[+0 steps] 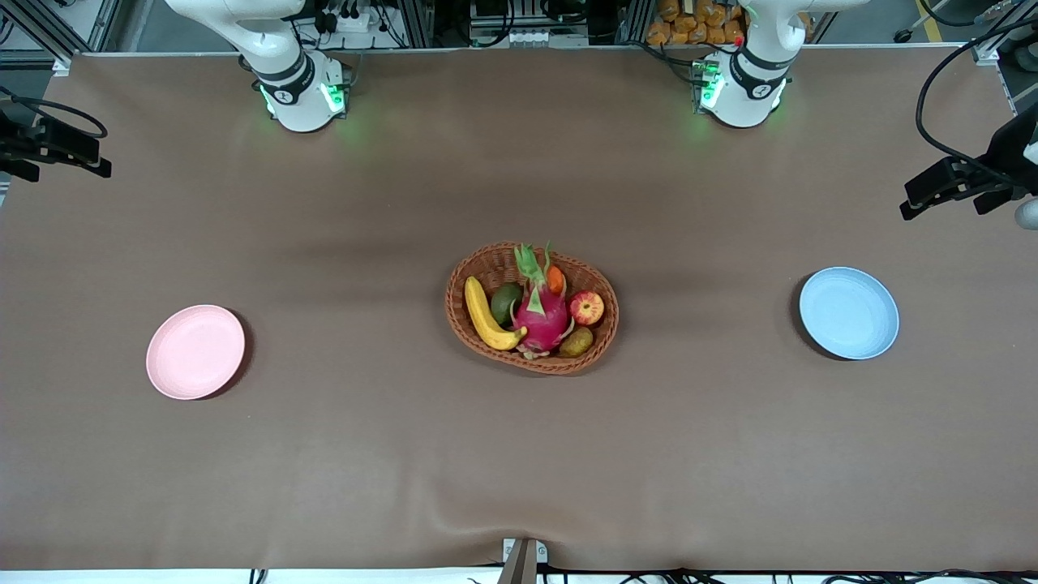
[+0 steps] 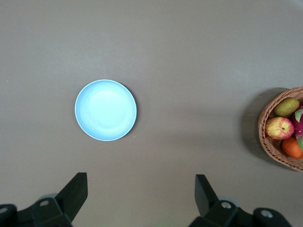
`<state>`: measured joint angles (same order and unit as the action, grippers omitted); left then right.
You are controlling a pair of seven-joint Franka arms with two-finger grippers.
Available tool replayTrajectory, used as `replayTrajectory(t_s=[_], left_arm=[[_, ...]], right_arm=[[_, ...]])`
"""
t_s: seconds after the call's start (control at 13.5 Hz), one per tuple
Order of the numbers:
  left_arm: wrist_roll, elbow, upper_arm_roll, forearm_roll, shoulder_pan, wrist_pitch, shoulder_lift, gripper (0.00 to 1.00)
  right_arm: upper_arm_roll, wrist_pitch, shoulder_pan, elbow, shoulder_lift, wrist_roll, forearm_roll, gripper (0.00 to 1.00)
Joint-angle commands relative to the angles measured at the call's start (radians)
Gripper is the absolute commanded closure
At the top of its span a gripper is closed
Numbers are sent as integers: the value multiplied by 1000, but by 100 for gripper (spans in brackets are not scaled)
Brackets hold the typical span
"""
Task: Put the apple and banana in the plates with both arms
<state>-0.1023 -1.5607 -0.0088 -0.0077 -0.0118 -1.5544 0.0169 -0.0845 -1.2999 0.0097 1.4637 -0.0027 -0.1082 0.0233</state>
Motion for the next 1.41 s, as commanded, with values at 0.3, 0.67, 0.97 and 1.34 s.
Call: replayTrajectory(t_s=[0.3, 0.67, 0.97, 1.34], left_arm=[[-2, 14, -3, 11, 1, 19, -2, 0], [4, 13, -7, 5, -14, 19, -29, 0], [88, 11, -48, -6, -26, 8, -92, 0], [151, 8, -126, -48, -27, -42, -182, 0]], right_arm=[[-8, -80, 6, -26, 10, -5, 23, 0], [-8, -214, 0, -26, 55, -10, 84, 0], [-8, -272, 0, -26, 70, -8, 98, 0], [-6, -311, 10, -26, 127, -14, 104, 0]])
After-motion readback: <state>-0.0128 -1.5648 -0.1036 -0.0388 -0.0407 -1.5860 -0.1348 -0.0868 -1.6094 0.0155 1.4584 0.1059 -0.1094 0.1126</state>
